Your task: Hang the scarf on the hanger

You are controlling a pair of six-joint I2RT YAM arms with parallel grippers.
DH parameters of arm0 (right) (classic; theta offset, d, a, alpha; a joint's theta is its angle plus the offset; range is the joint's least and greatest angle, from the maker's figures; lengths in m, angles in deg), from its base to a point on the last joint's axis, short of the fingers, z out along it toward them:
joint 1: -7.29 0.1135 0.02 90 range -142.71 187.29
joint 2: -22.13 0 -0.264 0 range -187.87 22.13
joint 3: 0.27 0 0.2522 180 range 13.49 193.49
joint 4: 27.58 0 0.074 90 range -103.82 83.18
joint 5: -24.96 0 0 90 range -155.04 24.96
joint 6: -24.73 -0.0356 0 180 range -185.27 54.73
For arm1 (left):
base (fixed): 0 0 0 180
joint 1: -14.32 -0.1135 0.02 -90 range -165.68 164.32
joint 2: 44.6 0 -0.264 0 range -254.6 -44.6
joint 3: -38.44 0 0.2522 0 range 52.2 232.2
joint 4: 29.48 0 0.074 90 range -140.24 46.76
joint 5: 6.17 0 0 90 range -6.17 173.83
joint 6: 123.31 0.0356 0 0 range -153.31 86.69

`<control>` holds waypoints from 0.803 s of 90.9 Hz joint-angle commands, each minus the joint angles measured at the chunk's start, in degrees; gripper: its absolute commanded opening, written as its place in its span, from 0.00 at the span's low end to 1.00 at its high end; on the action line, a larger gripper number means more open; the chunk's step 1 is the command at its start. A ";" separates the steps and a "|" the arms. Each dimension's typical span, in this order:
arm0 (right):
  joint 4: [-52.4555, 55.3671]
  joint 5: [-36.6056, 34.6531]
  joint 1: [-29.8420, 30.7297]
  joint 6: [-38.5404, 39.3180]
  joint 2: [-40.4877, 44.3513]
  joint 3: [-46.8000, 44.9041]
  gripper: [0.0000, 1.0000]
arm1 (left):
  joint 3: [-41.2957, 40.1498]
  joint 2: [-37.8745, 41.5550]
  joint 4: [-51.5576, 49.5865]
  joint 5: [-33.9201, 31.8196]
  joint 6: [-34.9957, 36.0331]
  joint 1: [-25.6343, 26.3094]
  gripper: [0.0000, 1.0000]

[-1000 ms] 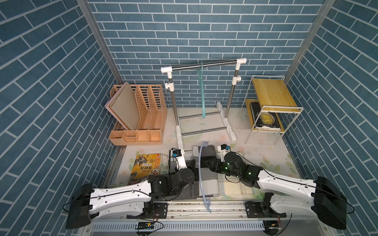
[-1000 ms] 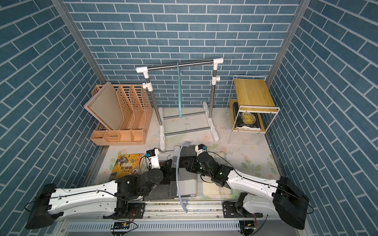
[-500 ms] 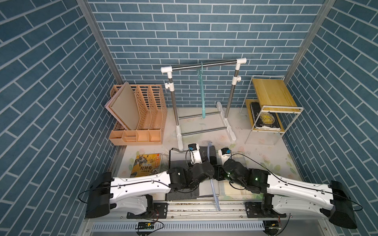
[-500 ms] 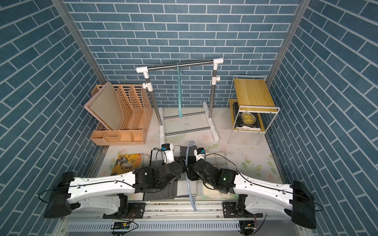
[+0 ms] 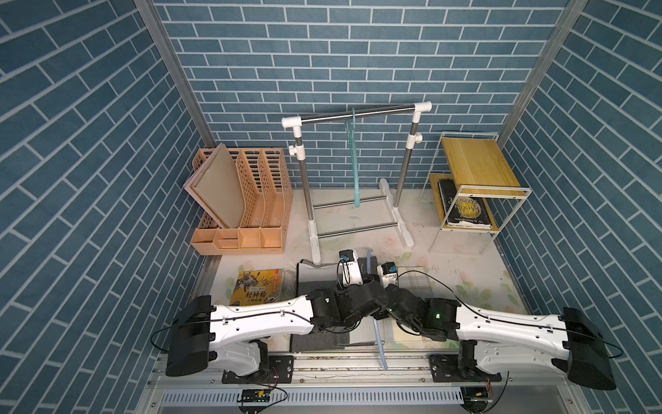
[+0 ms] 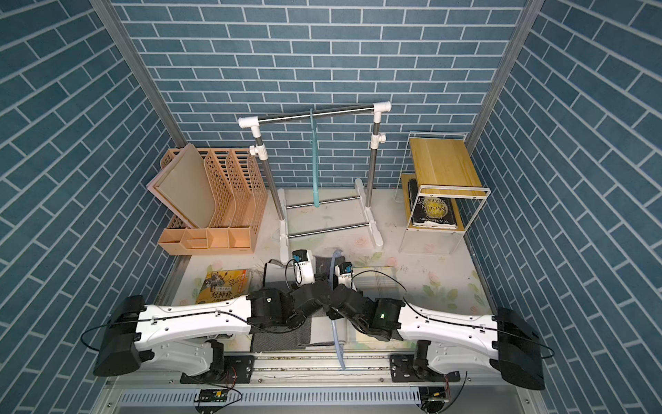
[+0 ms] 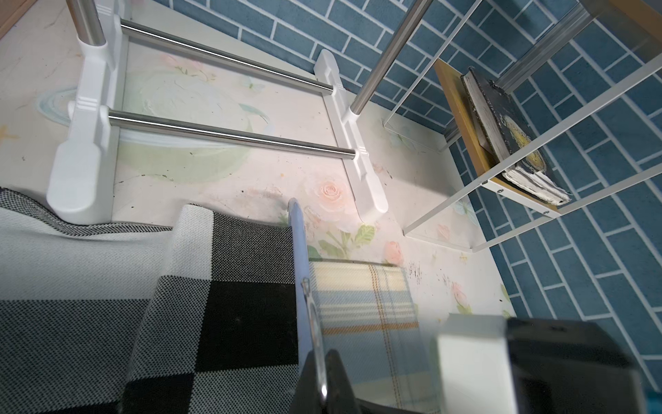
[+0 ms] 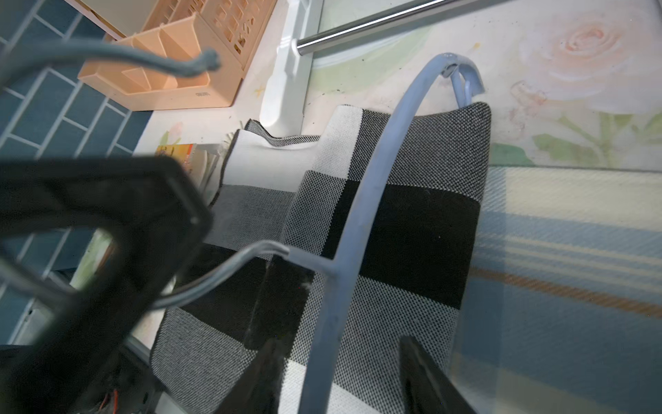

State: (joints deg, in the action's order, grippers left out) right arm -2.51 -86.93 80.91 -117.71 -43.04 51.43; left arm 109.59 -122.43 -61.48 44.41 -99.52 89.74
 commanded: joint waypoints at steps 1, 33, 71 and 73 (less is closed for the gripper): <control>-0.84 -4.45 0.40 0.83 -1.59 0.56 0.54 | 1.59 -0.40 -0.22 -0.90 -0.91 0.43 0.00; 3.38 -7.14 0.31 -0.72 -1.60 -0.99 0.19 | 2.15 -1.31 -0.48 0.37 -0.92 0.43 0.01; 3.26 -5.27 -2.17 -1.51 3.86 -4.84 0.01 | 1.44 3.68 -2.43 -0.02 0.55 0.35 0.82; 2.92 -4.94 -2.32 -1.50 4.29 -5.05 0.01 | 1.09 4.62 -2.68 -0.26 0.43 0.34 0.86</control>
State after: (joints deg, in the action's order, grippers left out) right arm -2.44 -90.31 79.93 -119.88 -40.52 48.13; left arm 110.61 -122.14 -61.91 45.97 -99.92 90.00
